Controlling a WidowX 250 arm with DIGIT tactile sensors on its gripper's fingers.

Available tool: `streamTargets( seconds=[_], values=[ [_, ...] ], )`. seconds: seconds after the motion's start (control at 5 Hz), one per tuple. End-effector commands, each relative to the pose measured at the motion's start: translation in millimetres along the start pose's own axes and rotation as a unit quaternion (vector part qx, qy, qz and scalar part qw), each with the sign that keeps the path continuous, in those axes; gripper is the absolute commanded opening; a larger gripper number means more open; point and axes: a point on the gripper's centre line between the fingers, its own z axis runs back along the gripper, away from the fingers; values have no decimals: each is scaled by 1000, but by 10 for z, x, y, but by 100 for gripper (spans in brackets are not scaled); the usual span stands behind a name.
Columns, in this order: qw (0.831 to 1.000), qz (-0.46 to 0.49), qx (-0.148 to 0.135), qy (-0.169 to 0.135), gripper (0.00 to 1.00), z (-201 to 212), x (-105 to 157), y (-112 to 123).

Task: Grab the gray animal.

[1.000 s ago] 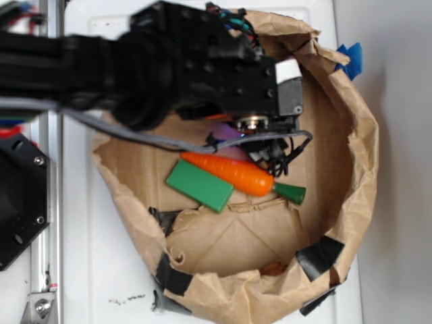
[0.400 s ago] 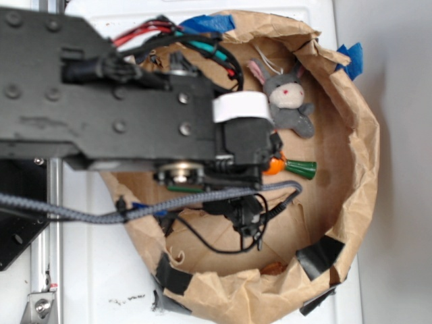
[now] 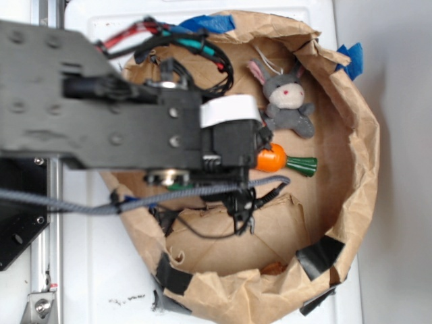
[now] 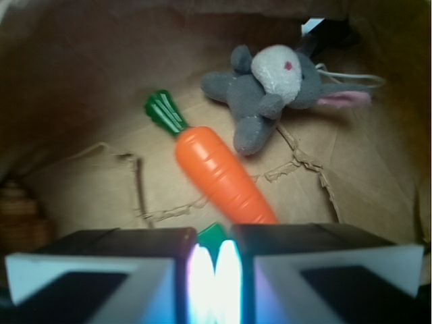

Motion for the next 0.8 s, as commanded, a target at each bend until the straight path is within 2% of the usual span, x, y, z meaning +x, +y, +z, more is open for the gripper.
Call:
streamTargets(
  seconds=[0.0,0.2,0.6],
  values=[
    [997,64,0,-32,100,-35,396,503],
    [995,89,-4,-45,100,-80,507,557],
    [989,133,-7,-68,100,-188,710,500]
  ],
)
